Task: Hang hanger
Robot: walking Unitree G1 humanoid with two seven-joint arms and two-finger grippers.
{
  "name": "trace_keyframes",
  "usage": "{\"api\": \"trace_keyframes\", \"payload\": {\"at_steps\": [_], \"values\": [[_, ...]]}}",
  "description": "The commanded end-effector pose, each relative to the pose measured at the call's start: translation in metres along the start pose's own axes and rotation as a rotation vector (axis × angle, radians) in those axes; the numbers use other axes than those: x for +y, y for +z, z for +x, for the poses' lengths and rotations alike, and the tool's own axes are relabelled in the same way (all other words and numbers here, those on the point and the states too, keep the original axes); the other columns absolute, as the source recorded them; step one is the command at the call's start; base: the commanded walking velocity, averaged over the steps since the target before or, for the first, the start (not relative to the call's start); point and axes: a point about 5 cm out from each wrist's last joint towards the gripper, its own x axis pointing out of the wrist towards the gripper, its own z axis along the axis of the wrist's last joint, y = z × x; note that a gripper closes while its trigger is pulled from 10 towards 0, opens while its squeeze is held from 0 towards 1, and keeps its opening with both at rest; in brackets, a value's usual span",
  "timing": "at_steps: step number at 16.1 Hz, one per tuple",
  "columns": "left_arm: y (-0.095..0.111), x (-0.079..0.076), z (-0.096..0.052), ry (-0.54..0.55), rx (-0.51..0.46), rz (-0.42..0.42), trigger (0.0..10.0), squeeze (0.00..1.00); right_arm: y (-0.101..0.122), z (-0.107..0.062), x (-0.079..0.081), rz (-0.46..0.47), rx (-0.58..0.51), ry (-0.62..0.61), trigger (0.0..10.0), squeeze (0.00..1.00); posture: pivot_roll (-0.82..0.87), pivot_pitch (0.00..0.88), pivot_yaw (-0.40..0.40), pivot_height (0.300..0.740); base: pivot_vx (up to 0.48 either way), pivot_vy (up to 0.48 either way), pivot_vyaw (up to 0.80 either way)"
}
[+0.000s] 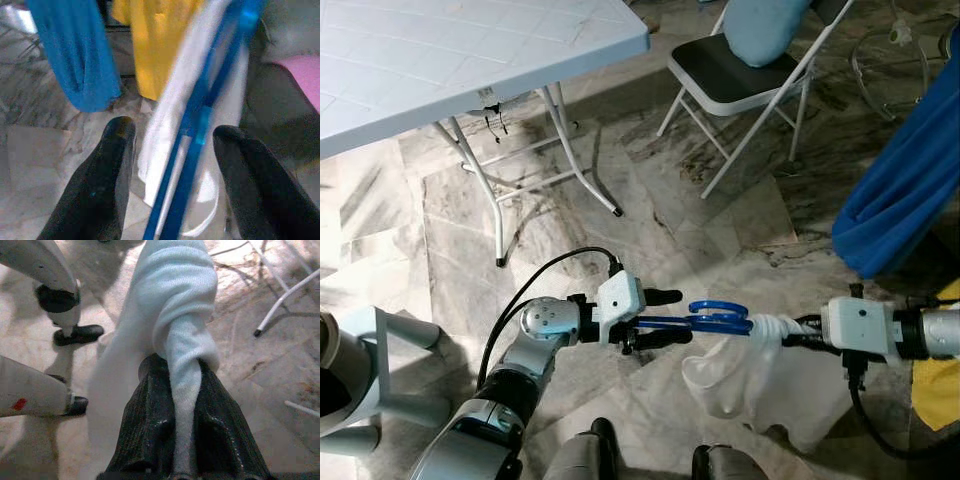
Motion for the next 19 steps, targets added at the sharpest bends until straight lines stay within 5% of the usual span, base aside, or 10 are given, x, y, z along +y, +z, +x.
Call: {"api": "trace_keyframes", "payload": {"at_steps": [1,10,19], "values": [[-0.006,-0.008,-0.001,-0.046,0.031,0.017,0.0,0.00,0.007,0.003,-0.002,-0.043,-0.036,-0.001,10.0,0.00,-0.14,0.223,0.102,0.740,0.000,0.000,0.00],[-0.012,0.009,-0.019,0.010,0.184,0.075,0.0,0.00,0.006,0.009,-0.018,-0.121,-0.034,-0.090,10.0,0.00,-0.14,0.226,0.094,0.740,0.000,0.000,0.00],[-0.025,0.006,-0.027,-0.024,0.262,0.014,0.0,0.00,0.005,0.005,-0.024,-0.143,-0.030,-0.120,10.0,0.00,-0.15,0.216,0.089,0.740,0.000,0.000,0.00]]}}
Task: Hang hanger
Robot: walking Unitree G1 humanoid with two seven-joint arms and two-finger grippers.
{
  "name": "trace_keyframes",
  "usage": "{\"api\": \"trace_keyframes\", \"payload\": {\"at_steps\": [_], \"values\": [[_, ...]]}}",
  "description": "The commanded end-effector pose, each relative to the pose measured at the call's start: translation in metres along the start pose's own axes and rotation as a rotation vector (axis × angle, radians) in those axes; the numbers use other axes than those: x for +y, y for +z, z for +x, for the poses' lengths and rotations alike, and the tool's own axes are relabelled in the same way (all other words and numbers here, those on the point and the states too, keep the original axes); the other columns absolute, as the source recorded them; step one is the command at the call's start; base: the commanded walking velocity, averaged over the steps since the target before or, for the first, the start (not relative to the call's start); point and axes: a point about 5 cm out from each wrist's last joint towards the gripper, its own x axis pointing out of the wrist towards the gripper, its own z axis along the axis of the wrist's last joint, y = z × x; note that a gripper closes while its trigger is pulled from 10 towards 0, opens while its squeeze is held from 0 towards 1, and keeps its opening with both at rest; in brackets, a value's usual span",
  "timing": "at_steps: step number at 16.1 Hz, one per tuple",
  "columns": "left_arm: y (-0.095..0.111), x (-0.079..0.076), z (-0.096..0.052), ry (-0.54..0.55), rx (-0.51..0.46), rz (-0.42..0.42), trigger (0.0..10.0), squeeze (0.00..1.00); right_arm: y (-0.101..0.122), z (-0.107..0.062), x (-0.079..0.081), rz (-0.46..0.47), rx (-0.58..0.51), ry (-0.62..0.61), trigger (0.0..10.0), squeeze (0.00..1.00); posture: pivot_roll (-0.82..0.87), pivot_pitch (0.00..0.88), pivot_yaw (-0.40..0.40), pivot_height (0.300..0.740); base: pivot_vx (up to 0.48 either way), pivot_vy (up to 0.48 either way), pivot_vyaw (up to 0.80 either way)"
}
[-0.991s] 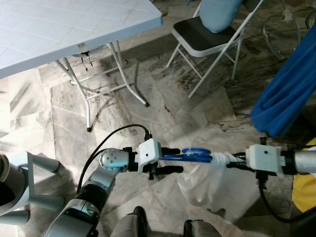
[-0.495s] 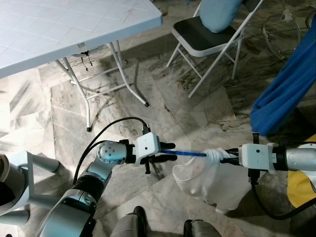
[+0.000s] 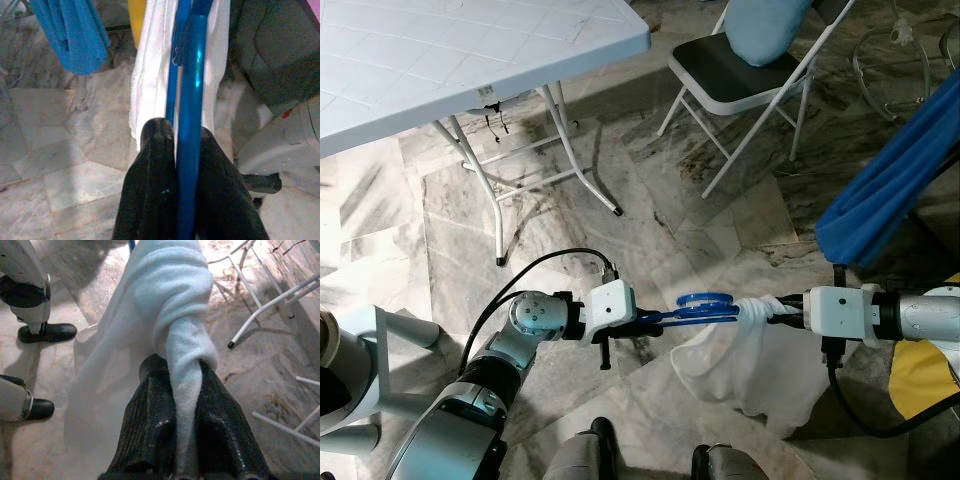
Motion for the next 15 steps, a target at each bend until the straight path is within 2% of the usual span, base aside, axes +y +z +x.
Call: {"api": "trace_keyframes", "payload": {"at_steps": [1,7,8,9,13,15], "values": [[-0.011,-0.006,-0.005,-0.018,0.046,-0.033,0.0,0.00,0.003,-0.010,-0.011,-0.026,-0.011,-0.056,10.0,0.00,-0.14,0.215,0.088,0.740,0.000,0.000,0.00],[-0.010,-0.004,-0.004,0.045,0.008,-0.050,0.0,0.00,0.001,-0.005,-0.012,-0.022,-0.019,-0.059,10.0,0.00,-0.14,0.218,0.082,0.740,0.000,0.000,0.00],[-0.009,0.000,-0.004,0.095,-0.007,-0.060,0.0,0.00,0.000,-0.004,-0.014,0.031,-0.037,-0.074,10.0,1.00,-0.14,0.219,0.080,0.740,0.000,0.000,0.00],[-0.010,0.001,-0.005,0.127,0.002,-0.063,0.0,0.00,-0.001,-0.001,-0.015,0.048,-0.039,-0.084,10.0,1.00,-0.14,0.220,0.080,0.740,0.000,0.000,0.00],[-0.019,0.000,-0.007,0.228,0.007,-0.129,0.0,0.00,-0.015,0.009,-0.024,0.023,0.025,-0.213,10.0,1.00,-0.14,0.217,0.078,0.740,0.000,0.000,0.00],[-0.023,-0.001,-0.009,0.302,-0.002,-0.169,0.0,0.00,-0.018,0.010,-0.034,0.006,0.048,-0.302,10.0,1.00,-0.13,0.219,0.072,0.740,0.000,0.000,0.00]]}}
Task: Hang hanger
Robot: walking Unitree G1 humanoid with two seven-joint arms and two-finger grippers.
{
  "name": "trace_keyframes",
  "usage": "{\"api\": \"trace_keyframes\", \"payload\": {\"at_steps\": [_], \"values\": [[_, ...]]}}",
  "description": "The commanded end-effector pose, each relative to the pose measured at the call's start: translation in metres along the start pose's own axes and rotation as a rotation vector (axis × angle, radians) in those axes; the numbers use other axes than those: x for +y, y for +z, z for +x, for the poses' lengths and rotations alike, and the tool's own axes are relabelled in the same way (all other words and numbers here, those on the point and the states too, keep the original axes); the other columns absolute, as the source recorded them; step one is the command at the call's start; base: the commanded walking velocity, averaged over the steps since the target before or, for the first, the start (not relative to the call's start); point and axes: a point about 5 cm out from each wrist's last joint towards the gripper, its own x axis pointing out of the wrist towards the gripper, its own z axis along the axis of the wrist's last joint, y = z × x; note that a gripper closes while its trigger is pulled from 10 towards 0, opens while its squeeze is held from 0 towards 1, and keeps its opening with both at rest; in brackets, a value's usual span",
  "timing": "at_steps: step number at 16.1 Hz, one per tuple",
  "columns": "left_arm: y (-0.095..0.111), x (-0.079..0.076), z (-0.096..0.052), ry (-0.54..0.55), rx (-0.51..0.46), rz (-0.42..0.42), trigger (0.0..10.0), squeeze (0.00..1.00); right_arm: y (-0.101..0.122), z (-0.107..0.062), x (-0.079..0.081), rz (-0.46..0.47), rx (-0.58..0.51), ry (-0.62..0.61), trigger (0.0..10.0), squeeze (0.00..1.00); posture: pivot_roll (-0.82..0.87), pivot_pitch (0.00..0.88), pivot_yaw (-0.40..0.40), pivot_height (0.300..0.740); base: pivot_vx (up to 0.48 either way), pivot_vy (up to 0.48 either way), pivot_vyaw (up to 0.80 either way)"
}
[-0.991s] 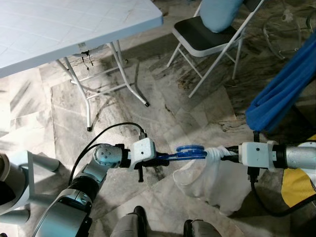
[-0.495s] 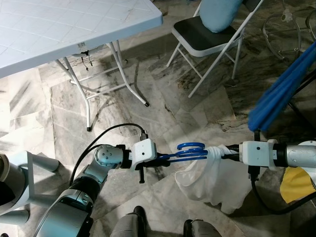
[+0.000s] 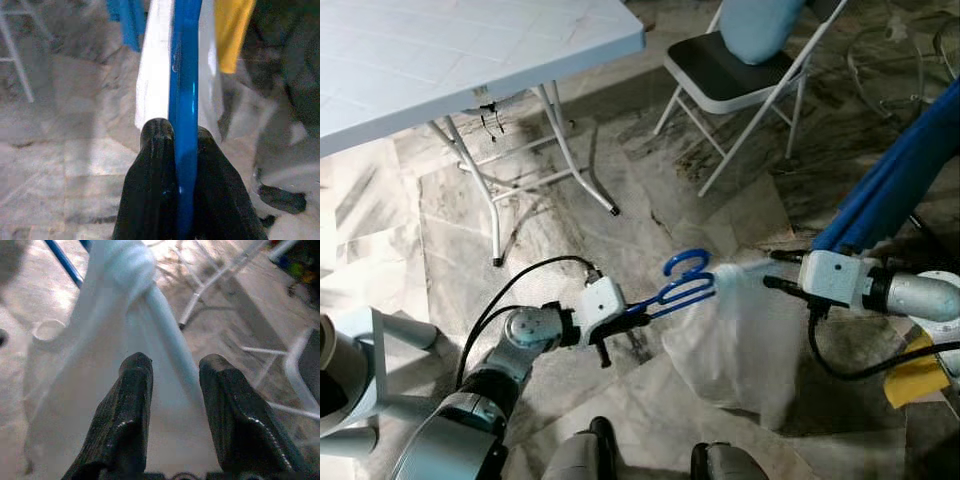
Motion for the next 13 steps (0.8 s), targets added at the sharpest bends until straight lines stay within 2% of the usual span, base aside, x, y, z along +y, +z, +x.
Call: {"api": "trace_keyframes", "payload": {"at_steps": [1,3,4,5,6,7,8,9,11,13], "values": [[-0.002,0.003,-0.004,0.078,-0.019,-0.028,0.0,0.00,0.000,0.000,-0.008,-0.031,0.010,-0.063,10.0,1.00,-0.13,0.220,0.071,0.740,0.000,0.000,0.00],[-0.007,0.005,-0.005,0.170,-0.010,-0.043,0.0,0.00,-0.003,0.000,-0.024,-0.029,0.042,-0.217,10.0,1.00,-0.12,0.222,0.057,0.740,0.000,0.000,0.00],[-0.007,0.005,-0.006,0.190,-0.012,-0.050,0.0,0.00,-0.004,0.000,-0.026,-0.030,0.045,-0.250,10.0,1.00,-0.12,0.222,0.057,0.740,0.000,0.000,0.00],[-0.007,0.005,-0.006,0.245,-0.030,-0.041,0.0,0.00,-0.007,0.000,-0.032,0.043,0.037,-0.378,10.0,1.00,-0.10,0.221,0.049,0.740,0.000,0.000,0.00],[-0.007,0.006,-0.006,0.266,-0.038,-0.041,0.0,0.00,-0.008,0.001,-0.032,0.082,0.031,-0.425,10.0,1.00,-0.10,0.220,0.048,0.740,0.000,0.000,0.00],[-0.003,0.006,-0.004,0.290,-0.054,-0.016,0.0,0.00,-0.008,0.008,-0.022,0.207,-0.006,-0.481,10.0,1.00,-0.09,0.219,0.049,0.740,0.000,0.000,0.00],[0.001,0.006,-0.001,0.297,-0.075,-0.029,0.0,0.00,-0.010,0.013,-0.015,0.278,-0.020,-0.500,10.0,1.00,-0.09,0.219,0.049,0.740,0.000,0.000,0.00],[0.009,0.009,0.005,0.311,-0.115,-0.053,0.0,0.00,-0.010,0.022,0.001,0.394,-0.049,-0.520,10.0,1.00,-0.09,0.216,0.053,0.740,0.000,0.000,0.00],[0.018,0.012,0.009,0.311,-0.150,-0.062,0.0,0.00,-0.010,0.029,0.017,0.493,-0.067,-0.516,10.0,1.00,-0.10,0.214,0.062,0.740,0.000,0.000,0.00],[0.031,0.018,0.013,0.307,-0.189,-0.043,0.0,0.00,-0.016,0.031,0.041,0.605,-0.051,-0.523,10.0,1.00,-0.10,0.209,0.072,0.740,0.000,0.000,0.00]]}}
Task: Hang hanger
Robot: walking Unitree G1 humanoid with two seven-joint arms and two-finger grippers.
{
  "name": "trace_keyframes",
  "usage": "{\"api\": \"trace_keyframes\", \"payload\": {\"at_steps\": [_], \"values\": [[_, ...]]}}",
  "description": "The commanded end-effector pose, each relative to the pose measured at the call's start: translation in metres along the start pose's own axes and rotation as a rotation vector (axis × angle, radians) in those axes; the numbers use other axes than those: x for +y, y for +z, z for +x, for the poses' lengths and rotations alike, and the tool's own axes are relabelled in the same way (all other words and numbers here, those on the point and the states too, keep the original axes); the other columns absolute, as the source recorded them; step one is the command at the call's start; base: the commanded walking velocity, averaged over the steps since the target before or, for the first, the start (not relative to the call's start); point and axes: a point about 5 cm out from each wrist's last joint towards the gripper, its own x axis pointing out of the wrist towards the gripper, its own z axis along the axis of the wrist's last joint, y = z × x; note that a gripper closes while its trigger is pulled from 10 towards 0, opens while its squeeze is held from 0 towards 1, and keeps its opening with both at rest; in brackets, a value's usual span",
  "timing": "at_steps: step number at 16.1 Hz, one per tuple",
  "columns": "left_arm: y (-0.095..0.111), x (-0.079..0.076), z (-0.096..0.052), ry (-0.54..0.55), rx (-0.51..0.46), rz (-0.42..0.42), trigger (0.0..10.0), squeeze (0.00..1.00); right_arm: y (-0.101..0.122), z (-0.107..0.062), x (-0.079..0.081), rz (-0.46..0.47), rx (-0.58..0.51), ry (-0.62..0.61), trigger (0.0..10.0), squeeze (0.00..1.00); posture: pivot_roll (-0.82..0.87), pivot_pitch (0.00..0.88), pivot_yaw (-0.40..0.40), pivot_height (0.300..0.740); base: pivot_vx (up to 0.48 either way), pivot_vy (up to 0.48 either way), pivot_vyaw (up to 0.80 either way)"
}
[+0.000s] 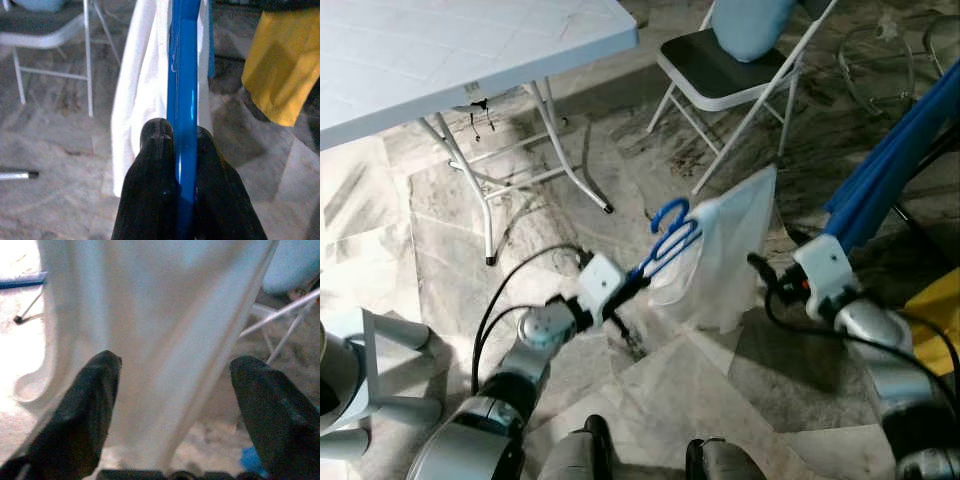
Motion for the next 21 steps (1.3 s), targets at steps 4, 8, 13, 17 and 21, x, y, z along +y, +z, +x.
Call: {"api": "trace_keyframes", "payload": {"at_steps": [4,8,13,17,21], "values": [[0.025,0.009,0.011,-0.030,-0.074,0.040,0.0,0.00,-0.002,-0.013,0.028,0.312,-0.076,0.035,10.0,1.00,-0.11,0.197,0.108,0.740,0.000,0.000,0.00],[0.025,0.003,0.010,-0.093,-0.084,0.053,0.0,0.00,0.001,-0.008,0.026,0.321,-0.097,-0.103,10.0,1.00,-0.11,0.202,0.119,0.740,0.000,0.000,0.00],[0.020,-0.003,0.004,-0.100,-0.094,0.035,0.0,0.00,0.006,0.004,0.037,0.384,-0.098,-0.112,10.0,0.00,-0.09,0.206,0.102,0.740,0.000,0.000,0.00],[0.019,-0.006,0.004,-0.099,-0.099,0.033,0.0,0.00,0.014,0.007,0.052,0.479,-0.130,0.013,10.0,0.00,-0.08,0.213,0.091,0.740,0.000,0.000,0.00],[0.021,-0.006,0.004,-0.109,-0.100,0.048,0.0,0.00,0.005,-0.003,0.051,0.451,-0.104,0.021,10.0,0.00,-0.09,0.218,0.097,0.740,0.000,0.000,0.00]]}}
